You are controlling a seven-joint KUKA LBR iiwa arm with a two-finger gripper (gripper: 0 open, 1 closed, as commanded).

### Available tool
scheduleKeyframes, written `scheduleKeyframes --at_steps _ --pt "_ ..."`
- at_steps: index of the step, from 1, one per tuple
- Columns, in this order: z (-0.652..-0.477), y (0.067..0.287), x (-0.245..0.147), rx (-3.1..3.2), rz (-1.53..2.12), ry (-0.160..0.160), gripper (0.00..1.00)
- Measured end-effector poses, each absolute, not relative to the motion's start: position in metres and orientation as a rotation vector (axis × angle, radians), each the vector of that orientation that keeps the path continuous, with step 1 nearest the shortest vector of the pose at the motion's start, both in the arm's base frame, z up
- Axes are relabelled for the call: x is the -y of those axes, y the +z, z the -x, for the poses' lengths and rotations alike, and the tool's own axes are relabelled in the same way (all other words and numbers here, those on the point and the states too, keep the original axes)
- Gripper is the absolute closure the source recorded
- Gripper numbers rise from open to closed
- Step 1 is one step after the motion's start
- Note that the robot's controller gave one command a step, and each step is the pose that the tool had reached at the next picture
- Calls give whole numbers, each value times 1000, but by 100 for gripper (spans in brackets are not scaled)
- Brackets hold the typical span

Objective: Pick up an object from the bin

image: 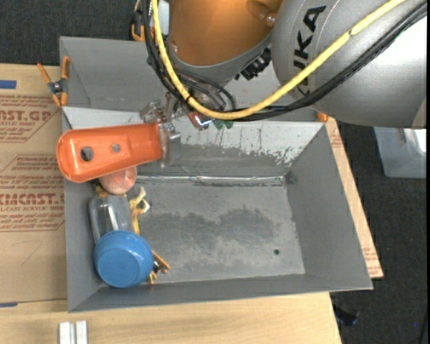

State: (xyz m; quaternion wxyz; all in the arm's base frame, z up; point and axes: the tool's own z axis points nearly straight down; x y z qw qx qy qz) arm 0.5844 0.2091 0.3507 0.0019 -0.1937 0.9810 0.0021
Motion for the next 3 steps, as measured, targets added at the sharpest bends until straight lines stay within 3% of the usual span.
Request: scheduleKeyframes --at_steps 1,2,3 --pt "-585 429 -191 -3096 408 10 0" --pt "-584 414 -205 -3078 620 7 100" --pt "-584 402 -209 -3073 671 6 100"
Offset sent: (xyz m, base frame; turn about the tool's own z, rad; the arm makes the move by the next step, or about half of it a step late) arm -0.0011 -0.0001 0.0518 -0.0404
